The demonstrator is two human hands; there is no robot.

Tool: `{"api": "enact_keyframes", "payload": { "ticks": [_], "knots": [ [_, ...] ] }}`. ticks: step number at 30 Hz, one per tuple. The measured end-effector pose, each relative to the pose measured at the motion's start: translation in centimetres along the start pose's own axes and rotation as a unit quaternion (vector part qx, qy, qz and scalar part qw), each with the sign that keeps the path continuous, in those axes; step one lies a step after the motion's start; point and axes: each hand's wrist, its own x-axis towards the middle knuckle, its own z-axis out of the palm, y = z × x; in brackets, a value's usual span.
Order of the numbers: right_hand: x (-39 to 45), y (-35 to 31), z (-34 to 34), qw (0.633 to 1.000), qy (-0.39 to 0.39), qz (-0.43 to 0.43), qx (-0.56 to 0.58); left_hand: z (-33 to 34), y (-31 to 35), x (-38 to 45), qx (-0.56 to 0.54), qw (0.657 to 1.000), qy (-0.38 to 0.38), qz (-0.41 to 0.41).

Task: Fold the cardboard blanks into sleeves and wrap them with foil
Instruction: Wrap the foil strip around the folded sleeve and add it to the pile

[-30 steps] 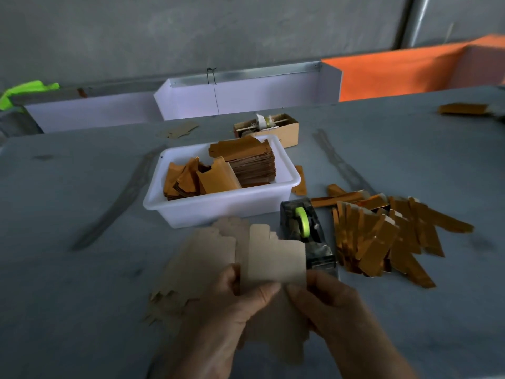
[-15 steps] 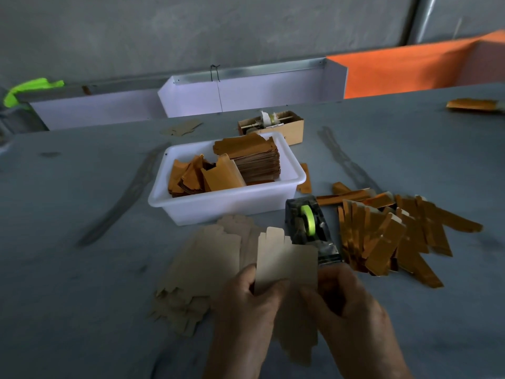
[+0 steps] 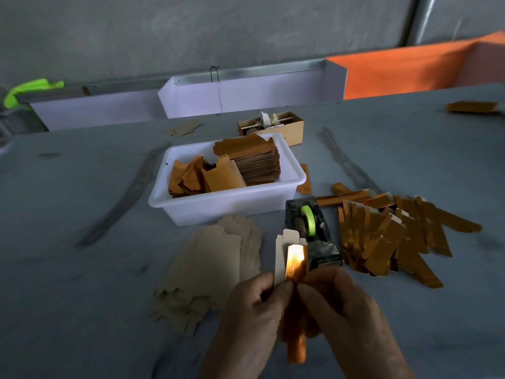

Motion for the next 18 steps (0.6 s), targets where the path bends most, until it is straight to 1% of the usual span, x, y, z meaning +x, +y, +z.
{"api": "enact_keyframes", "payload": {
  "ticks": [2, 3, 5, 7, 9, 10, 14, 16, 18],
  "knots": [
    [0.1, 0.2, -0.4, 0.999, 0.025, 0.023, 0.013, 0.1, 0.0, -0.1, -0.011, 0.999, -0.028, -0.009],
    [0.2, 0.3, -0.6, 0.998, 0.024, 0.040, 0.039, 0.1, 0.1, -0.1, -0.011, 0.999, -0.047, -0.013],
    [0.3, 0.1, -0.8, 0.986, -0.021, 0.091, 0.137, 0.0, 0.2, -0.3, 0.001, 0.997, -0.080, -0.022],
    [0.3, -0.3, -1.0, 0.968, -0.058, 0.125, 0.211, 0.2, 0.1, -0.3, 0.007, 0.995, -0.085, -0.047],
    [0.4, -0.1, -1.1, 0.963, -0.058, 0.126, 0.230, 0.3, 0.1, -0.3, -0.023, 0.995, -0.056, -0.083],
    [0.5, -0.1, -1.1, 0.962, -0.053, 0.127, 0.236, 0.3, 0.0, -0.2, -0.027, 0.996, -0.034, -0.083],
    [0.6, -0.1, -0.9, 0.964, -0.018, 0.121, 0.234, 0.7, 0.0, -0.3, 0.029, 0.997, 0.060, -0.038],
    [0.7, -0.2, -0.8, 0.969, -0.005, 0.118, 0.218, 1.2, -0.1, -0.5, 0.081, 0.989, 0.126, -0.007],
    [0.8, -0.3, -0.7, 0.969, 0.005, 0.122, 0.216, 1.7, 0.4, -0.9, 0.177, 0.971, 0.158, 0.039]
  ]
}}
